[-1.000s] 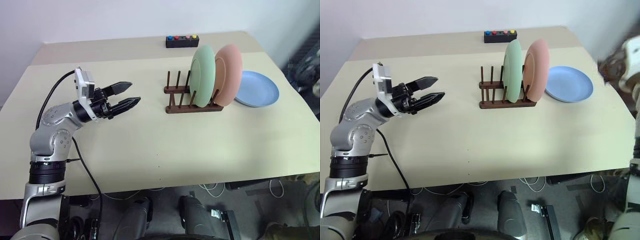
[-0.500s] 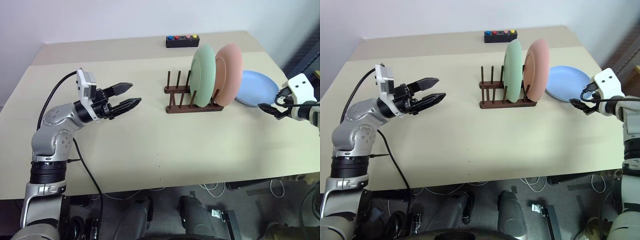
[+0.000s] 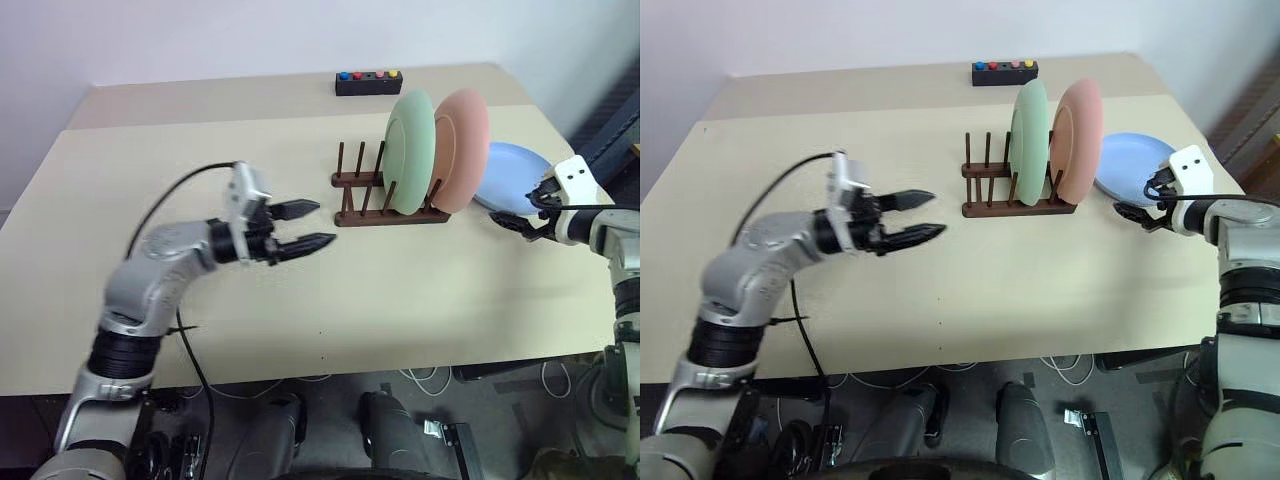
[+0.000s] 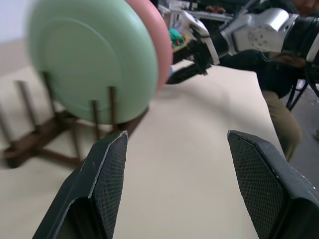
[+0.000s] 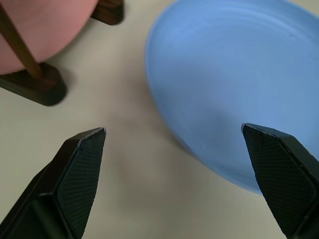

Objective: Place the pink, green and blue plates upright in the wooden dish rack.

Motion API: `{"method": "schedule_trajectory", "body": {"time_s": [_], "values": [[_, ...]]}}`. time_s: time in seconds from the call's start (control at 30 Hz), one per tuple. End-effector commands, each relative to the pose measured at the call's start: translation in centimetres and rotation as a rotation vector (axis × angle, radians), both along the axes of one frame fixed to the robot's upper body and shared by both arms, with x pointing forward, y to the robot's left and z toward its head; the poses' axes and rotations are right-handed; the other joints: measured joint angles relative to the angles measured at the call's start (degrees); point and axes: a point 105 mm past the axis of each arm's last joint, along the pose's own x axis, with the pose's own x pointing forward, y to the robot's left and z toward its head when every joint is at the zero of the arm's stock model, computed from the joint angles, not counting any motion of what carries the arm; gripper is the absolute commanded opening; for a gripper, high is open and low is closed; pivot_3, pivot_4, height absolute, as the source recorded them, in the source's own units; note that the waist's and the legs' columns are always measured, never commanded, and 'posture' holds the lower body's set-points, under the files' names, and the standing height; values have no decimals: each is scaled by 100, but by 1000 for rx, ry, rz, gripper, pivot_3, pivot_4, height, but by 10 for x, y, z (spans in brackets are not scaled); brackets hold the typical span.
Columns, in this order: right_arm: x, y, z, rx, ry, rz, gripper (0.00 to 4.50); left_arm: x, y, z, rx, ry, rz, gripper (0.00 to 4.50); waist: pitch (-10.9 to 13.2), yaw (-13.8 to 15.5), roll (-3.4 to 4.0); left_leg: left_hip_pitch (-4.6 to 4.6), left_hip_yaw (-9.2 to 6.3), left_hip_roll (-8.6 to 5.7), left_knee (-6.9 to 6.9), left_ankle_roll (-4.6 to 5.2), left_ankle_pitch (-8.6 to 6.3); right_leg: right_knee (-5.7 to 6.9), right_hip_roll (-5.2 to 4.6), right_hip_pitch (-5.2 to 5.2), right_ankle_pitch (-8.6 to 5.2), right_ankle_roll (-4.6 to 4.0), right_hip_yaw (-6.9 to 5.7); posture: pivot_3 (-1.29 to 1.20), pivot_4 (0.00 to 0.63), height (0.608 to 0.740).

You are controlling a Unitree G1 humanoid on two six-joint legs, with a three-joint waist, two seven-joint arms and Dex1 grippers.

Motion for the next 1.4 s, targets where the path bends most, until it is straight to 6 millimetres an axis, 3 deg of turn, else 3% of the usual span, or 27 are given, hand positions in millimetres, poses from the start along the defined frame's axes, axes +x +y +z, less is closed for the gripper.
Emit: {"method": "schedule_trajectory", "body": {"time_s": [0.03, 0.2, 0.3, 0.83, 0.93, 1.17, 1.4], "values": [[4, -5, 11, -16, -48, -15, 4465, -2, -21, -2, 59, 51, 3, 3278, 0, -4, 0, 0, 0, 0, 0, 0, 0, 0, 0, 0, 0, 0, 0, 0, 150, 740], [7, -3, 5, -2, -44, -20, 4465, -1, -48, 0, 25, 99, -5, 3278, 0, -24, 0, 0, 4, 0, -1, -17, 10, -2, 0, 0, 0, 1, 1, 0, 150, 740], [10, 0, 8, 19, -55, -18, 4465, -11, -65, -9, 107, 44, -59, 3278, -2, -29, 3, 0, 4, 0, 0, -18, 11, 1, 1, -1, 0, 1, 1, 0, 150, 740], [18, 5, -2, 66, -29, -41, 4465, -15, -81, -5, 167, -112, -153, 3278, -1, -19, 2, 1, 9, -1, 1, -18, 11, -1, -1, 0, 0, 0, 3, 0, 150, 740], [19, 2, -2, 87, -26, -63, 3637, -16, -81, -7, 163, -105, -155, 3278, -2, -20, 3, 2, 9, -1, -1, -18, 11, -1, 0, 0, 0, 0, 3, 0, 150, 740], [16, -3, -8, 38, -6, -72, 69, -15, -79, -7, 161, -107, -148, 3278, -2, -16, 3, 2, 9, -1, 1, -18, 11, -1, -1, 0, 0, 1, 3, 0, 150, 740], [17, -1, -7, 33, -3, -57, 21, -10, -74, -5, 170, -128, -143, 3278, -2, -17, 3, 2, 9, -1, 1, -18, 11, -1, -1, 1, 0, 1, 3, 0, 150, 740]]}}
